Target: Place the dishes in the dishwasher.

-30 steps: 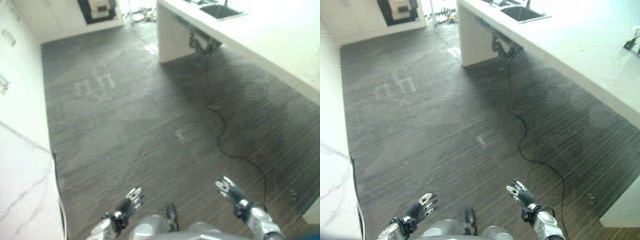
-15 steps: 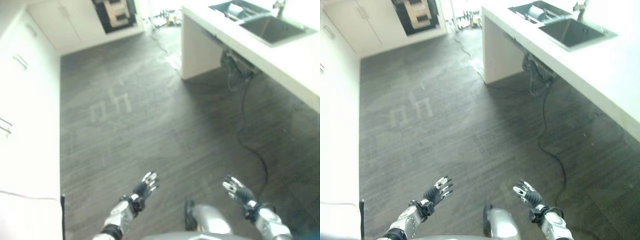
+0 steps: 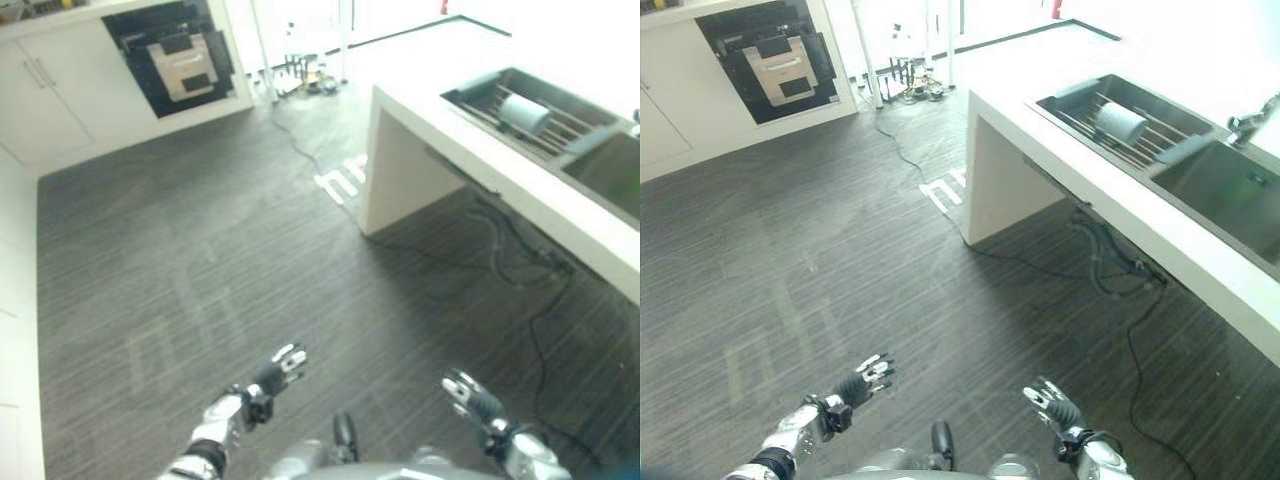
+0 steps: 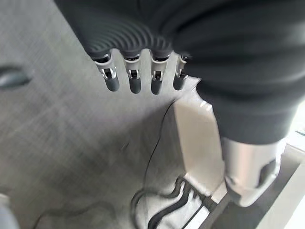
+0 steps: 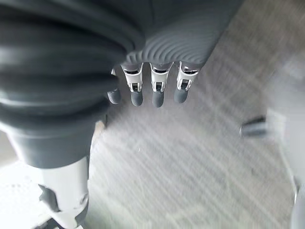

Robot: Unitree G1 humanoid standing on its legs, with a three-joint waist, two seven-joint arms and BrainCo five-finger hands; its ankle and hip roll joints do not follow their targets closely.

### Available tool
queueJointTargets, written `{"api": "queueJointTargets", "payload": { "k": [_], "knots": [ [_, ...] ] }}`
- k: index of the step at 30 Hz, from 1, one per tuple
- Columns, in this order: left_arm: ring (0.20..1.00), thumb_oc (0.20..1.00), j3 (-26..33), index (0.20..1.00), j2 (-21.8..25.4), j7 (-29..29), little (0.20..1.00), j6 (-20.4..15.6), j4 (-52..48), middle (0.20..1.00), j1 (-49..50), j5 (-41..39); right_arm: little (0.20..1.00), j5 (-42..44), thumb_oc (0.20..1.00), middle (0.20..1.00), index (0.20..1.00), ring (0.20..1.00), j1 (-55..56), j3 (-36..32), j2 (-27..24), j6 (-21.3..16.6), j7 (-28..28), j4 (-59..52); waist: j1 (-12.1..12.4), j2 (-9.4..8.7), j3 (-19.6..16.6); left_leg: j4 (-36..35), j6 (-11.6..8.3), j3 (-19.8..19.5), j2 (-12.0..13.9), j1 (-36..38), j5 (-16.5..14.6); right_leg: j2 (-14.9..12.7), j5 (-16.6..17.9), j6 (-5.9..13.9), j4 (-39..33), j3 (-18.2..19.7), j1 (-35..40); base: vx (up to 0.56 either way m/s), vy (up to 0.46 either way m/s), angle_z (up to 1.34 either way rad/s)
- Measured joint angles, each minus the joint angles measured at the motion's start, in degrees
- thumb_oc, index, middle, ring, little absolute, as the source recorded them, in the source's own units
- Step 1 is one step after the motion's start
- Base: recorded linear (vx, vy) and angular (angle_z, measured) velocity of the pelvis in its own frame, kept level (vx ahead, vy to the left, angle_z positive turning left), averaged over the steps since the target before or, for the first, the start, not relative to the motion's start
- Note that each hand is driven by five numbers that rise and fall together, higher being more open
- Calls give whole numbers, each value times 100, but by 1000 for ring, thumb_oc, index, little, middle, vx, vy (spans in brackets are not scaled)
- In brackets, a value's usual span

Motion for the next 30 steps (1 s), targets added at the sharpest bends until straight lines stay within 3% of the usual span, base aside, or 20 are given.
{"api": "queueJointTargets", "payload": {
  "k": [1, 2, 3, 4, 5, 6, 8, 9, 10, 11, 12, 13, 16, 19, 23, 24, 26, 28, 29, 30],
  "knots": [
    [1000, 1000, 50, 1000, -136, 96, 1000, -14, -60, 1000, 88, -33, 1000, -27, 1000, 1000, 1000, 1000, -57, 180, -34, -10, -16, -97, -1, 224, 56, 120, -258, 93, 183, 149, -167, 478, -115, -165, -605, -175, -660, 142, 237, -25],
    [1000, 1000, -21, 1000, -184, 117, 1000, 8, -57, 1000, 137, -57, 1000, -44, 1000, 1000, 1000, 1000, -154, 322, -81, -29, 2, -240, -6, 390, 123, 240, -933, 91, 289, 231, -410, 853, -99, -220, -1045, -382, -1111, 141, 31, -22],
    [1000, 1000, -233, 1000, -223, 77, 1000, 29, -41, 1000, 106, -49, 1000, -39, 1000, 1000, 1000, 1000, -305, 402, -116, -47, -30, -151, 27, 222, 348, 882, -2087, 42, 113, 148, -489, 1127, 34, -587, -1812, -330, -1273, 167, -1, 65],
    [1000, 1000, -348, 1000, -27, 1, 1000, 10, -169, 1000, 88, -41, 1000, -68, 1000, 1000, 1000, 1000, -324, 325, 70, -43, 1, -17, -100, -692, 380, 2572, -1354, -121, -196, -630, -849, 493, 738, -1047, -3227, -27, -1189, 171, -12, 159],
    [1000, 1000, -321, 1000, -92, -3, 1000, -47, -333, 1000, 230, -70, 1000, -45, 1000, 1000, 1000, 1000, -215, 152, -137, -86, -54, 289, 23, -763, 337, 1846, -642, -504, 421, -543, -1199, 579, 1183, -612, -4096, -45, -1241, 239, -13, 135],
    [1000, 1000, -207, 1000, -134, 33, 1000, 40, -144, 1000, 494, -45, 1000, -39, 1000, 1000, 1000, 1000, -246, 174, -260, -116, -41, 253, -7, -580, 307, 1588, -603, -150, 550, -297, -1251, 849, 1204, -794, -4361, -209, -1257, 249, -28, 81],
    [1000, 1000, -218, 1000, -296, 24, 1000, 101, -131, 1000, 822, -1, 1000, -31, 1000, 1000, 1000, 1000, -213, -81, -448, -132, 10, 180, -53, 8, 329, 731, -718, 61, 585, 785, -1269, 1175, 1143, -908, -4194, -567, -940, 215, -40, -41],
    [1000, 1000, -207, 1000, -405, 26, 1000, 91, -135, 1000, 974, -1, 1000, -34, 1000, 1000, 1000, 1000, -130, -53, -473, -132, 52, 157, -64, 235, 203, 624, -959, 258, 521, 1276, -1409, 1376, 1267, -1331, -4284, -777, -470, 176, -66, -93],
    [1000, 1000, -153, 1000, -371, 39, 1000, 48, -135, 1000, 1085, -2, 1000, -36, 1000, 1000, 1000, 1000, -13, -4, -426, -132, 79, 115, -31, 137, 57, 1068, -1193, 328, 288, 1307, -1554, 1323, 1235, -1820, -4579, -811, -42, 201, -119, -110],
    [1000, 1000, -58, 1000, -444, 56, 1000, -30, -250, 1000, 844, -1, 1000, -47, 1000, 1000, 1000, 1000, -38, 30, -379, -119, 84, -108, -26, 134, 67, 1462, -1207, 368, 562, 677, -1883, 1358, 1410, -1651, -5300, -518, 491, 244, -176, -78],
    [1000, 1000, -52, 1000, -432, 57, 1000, -45, -245, 1000, 703, -2, 1000, -47, 1000, 1000, 1000, 1000, -75, 49, -379, -124, 83, -112, -42, 106, 61, 1365, -1180, 348, 751, 373, -1832, 1373, 1369, -1582, -5390, -496, 648, 224, -185, -71],
    [1000, 1000, -44, 1000, -425, 40, 1000, -45, -244, 1000, 555, -4, 1000, -45, 1000, 1000, 1000, 1000, -97, 86, -412, -127, 66, -103, -57, 85, 48, 1266, -995, 315, 946, 187, -1158, 1446, 1271, -1411, -5419, -375, 850, 223, -197, -28],
    [1000, 1000, 54, 1000, -366, 29, 1000, -5, -237, 1000, 500, -2, 1000, -34, 1000, 1000, 1000, 1000, -125, 216, -415, -139, 52, -110, -303, 93, 12, 1048, -998, 364, 964, 537, -1161, 1455, 971, -1064, -5241, -363, 935, 170, -190, -8],
    [1000, 1000, 46, 1000, -382, 31, 1000, 37, -226, 1000, 483, -2, 1000, -32, 1000, 1000, 1000, 1000, -117, 214, -417, -120, 15, -108, -325, 132, 24, 1222, -1032, 380, 916, 624, -1143, 1408, 730, -1078, -5021, -179, 930, 116, -149, -28],
    [1000, 1000, 45, 1000, -578, 36, 1000, 90, -224, 1000, 487, 2, 1000, 23, 1000, 1000, 1000, 1000, -120, 211, -440, -118, -78, -108, -358, 182, 63, 2985, -1198, 185, 935, 137, -1041, 1337, 505, -1189, -5136, 128, 1266, 100, -169, -42],
    [1000, 1000, 41, 1000, -661, 37, 1000, 160, -232, 1000, 501, 4, 1000, 28, 1000, 1000, 1000, 1000, -99, 212, -449, -119, -109, -114, -351, 209, 62, 3804, -1455, 161, 1018, -221, -839, 1315, 419, -1356, -5124, 338, 1312, 90, -146, -64],
    [1000, 1000, 46, 1000, -675, 36, 1000, 202, -234, 1000, 474, 4, 1000, 42, 1000, 1000, 1000, 1000, -62, 213, -457, -116, -171, -135, -433, 150, 91, 3746, -1434, 14, 1060, -545, -1040, 1267, 431, -1417, -5133, 476, 1357, 105, -171, -44],
    [1000, 1000, 62, 1000, -687, 36, 1000, 215, -207, 1000, 445, 4, 1000, 136, 1000, 1000, 1000, 1000, -16, 220, -508, -109, -171, -92, -469, 156, 91, 3104, -1426, -150, 1069, -507, -579, 1333, 226, -1313, -4563, 575, 1068, 94, -212, -51],
    [1000, 1000, 82, 1000, -627, 23, 1000, 220, -126, 1000, 455, 7, 1000, 171, 1000, 1000, 1000, 1000, -100, 206, -495, -121, -167, -71, -459, 33, 105, 3562, -1574, -231, 1074, -694, -494, 1312, -188, -1356, -3797, 317, 696, 105, -202, -64],
    [1000, 1000, 84, 1000, -563, 48, 1000, 221, -88, 1000, 395, 3, 1000, 249, 1000, 1000, 1000, 1000, -82, 198, -453, -117, -162, -35, -487, -257, 137, 4613, -1862, -304, 1019, -1178, -111, 1286, -333, -1664, -3903, 349, 754, 175, -179, -52]
  ]
}}
